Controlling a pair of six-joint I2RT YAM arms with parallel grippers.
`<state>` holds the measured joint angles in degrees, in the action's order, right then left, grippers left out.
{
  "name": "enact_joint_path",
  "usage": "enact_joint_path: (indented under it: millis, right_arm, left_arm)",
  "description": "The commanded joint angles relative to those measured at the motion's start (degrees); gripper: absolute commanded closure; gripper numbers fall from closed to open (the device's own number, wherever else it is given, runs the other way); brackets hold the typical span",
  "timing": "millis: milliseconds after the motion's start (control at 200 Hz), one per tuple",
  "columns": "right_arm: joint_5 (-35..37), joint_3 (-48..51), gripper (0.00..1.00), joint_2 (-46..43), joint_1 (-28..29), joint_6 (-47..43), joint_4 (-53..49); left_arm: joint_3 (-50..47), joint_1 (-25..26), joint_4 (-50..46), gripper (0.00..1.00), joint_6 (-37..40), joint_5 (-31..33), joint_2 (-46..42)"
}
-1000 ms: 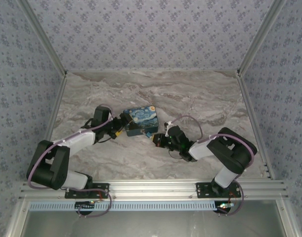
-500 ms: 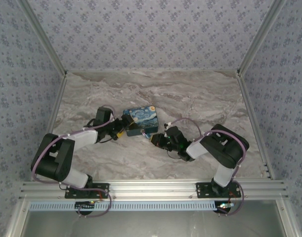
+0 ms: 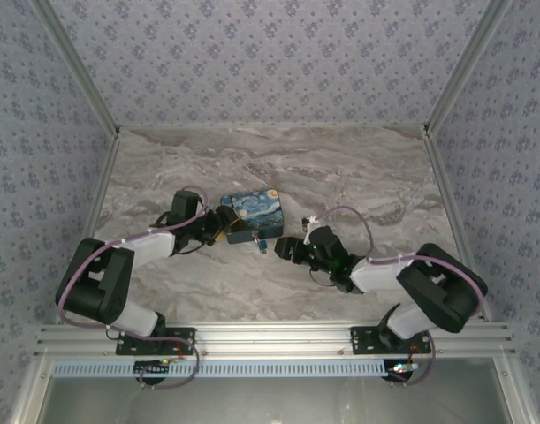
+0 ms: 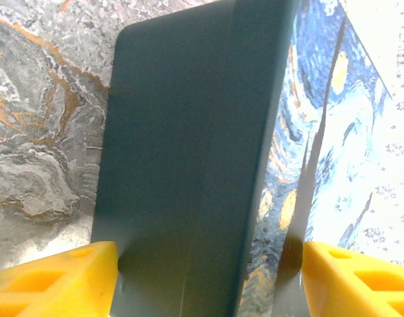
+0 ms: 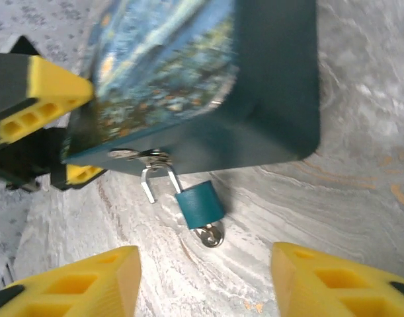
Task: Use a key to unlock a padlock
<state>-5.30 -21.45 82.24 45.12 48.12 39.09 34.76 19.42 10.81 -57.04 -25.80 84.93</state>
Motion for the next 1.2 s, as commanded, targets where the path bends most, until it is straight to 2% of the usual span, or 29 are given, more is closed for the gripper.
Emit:
enact_joint_path:
  millis: [0,110,215,440,650,1009,1194]
  right_arm:
    - [-0.56,1.13,0.36,-3.08,-0.62,-6.42,-0.72]
    - [-6.29,0.51,0.25,-3.2,-1.79,-9.0,1.2]
    - [-11.77,-1.29,0.2,-2.09,-2.97,-10.37,1.82]
    - [-11.93,-3.12,0.15,0.66,-5.31,-11.56,1.85]
    - [-15.86,-4.29,0.19,5.31,-6.63,-10.87,6.03]
    - [-17.52,-4.51,0.28,14.74,-6.65,-8.67,16.95]
    - [-17.03,-4.71,0.32,16.66,-6.6,-8.57,19.28]
  left_arm:
    - [-0.05,0.85,0.37,0.36,0.35,-0.56,0.81]
    - [0.03,1.99,0.88,0.42,-0.09,-0.57,1.03]
    - [0.13,3.27,1.38,0.48,-0.57,-0.63,1.25]
    - [-0.05,5.6,2.61,0.5,-1.83,0.22,1.94]
    - [-0.13,6.82,3.89,0.51,-2.69,0.49,3.15]
    - [-0.18,7.21,3.96,0.52,-2.99,0.89,3.28]
    - [-0.05,7.25,4.05,0.52,-3.03,0.75,3.41]
